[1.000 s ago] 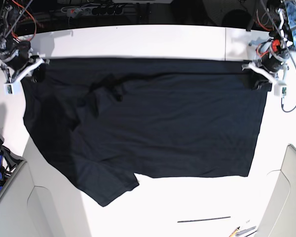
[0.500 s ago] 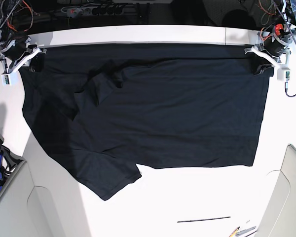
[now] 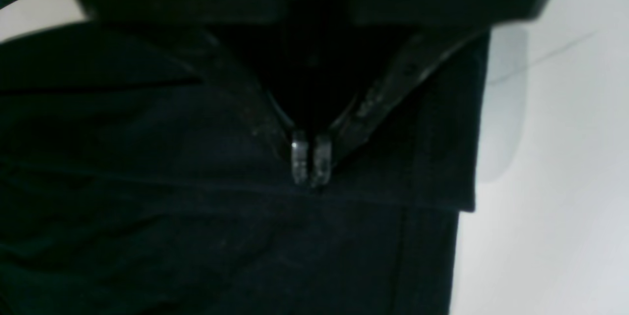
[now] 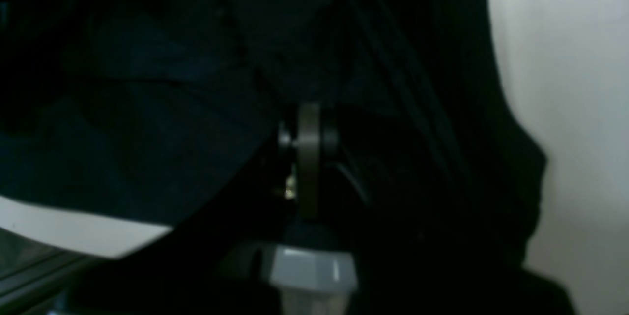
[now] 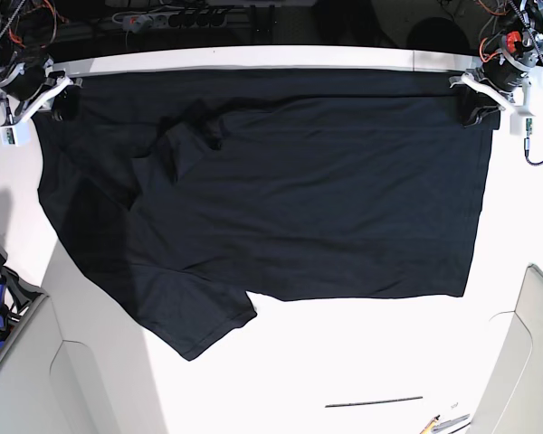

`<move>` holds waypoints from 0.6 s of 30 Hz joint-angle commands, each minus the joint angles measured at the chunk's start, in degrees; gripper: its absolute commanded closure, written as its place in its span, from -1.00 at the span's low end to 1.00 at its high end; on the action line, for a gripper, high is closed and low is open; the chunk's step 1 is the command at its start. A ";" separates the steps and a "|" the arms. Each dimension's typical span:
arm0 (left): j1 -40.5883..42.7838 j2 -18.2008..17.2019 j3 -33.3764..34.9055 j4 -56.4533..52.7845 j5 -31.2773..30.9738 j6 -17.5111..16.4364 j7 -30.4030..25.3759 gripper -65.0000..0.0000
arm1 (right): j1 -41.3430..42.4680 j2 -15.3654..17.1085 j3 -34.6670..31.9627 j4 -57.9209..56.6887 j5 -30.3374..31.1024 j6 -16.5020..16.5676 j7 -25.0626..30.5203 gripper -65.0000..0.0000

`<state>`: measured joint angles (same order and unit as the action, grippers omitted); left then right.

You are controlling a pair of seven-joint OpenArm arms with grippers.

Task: Fold the T-shirt properly
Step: 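Drag the shirt edge toward the robot with both grippers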

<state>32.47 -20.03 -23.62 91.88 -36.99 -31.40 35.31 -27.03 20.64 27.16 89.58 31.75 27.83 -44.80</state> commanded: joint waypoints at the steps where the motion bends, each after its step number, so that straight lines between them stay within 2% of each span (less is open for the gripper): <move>1: 2.14 0.20 0.66 -1.33 5.90 1.60 11.23 1.00 | -1.40 0.50 0.00 -0.42 -3.65 -0.61 -5.18 1.00; 7: 2.08 0.17 0.66 2.21 5.92 1.57 9.44 1.00 | -0.90 0.55 0.00 0.72 -2.80 -0.61 -5.01 1.00; 18: 1.75 0.17 0.66 22.58 6.05 1.62 9.46 1.00 | 1.36 0.59 0.00 14.32 -1.38 -0.63 -4.72 1.00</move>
<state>34.26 -19.22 -22.57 113.67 -30.70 -29.82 45.63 -26.22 20.23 26.72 102.78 29.43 27.18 -50.74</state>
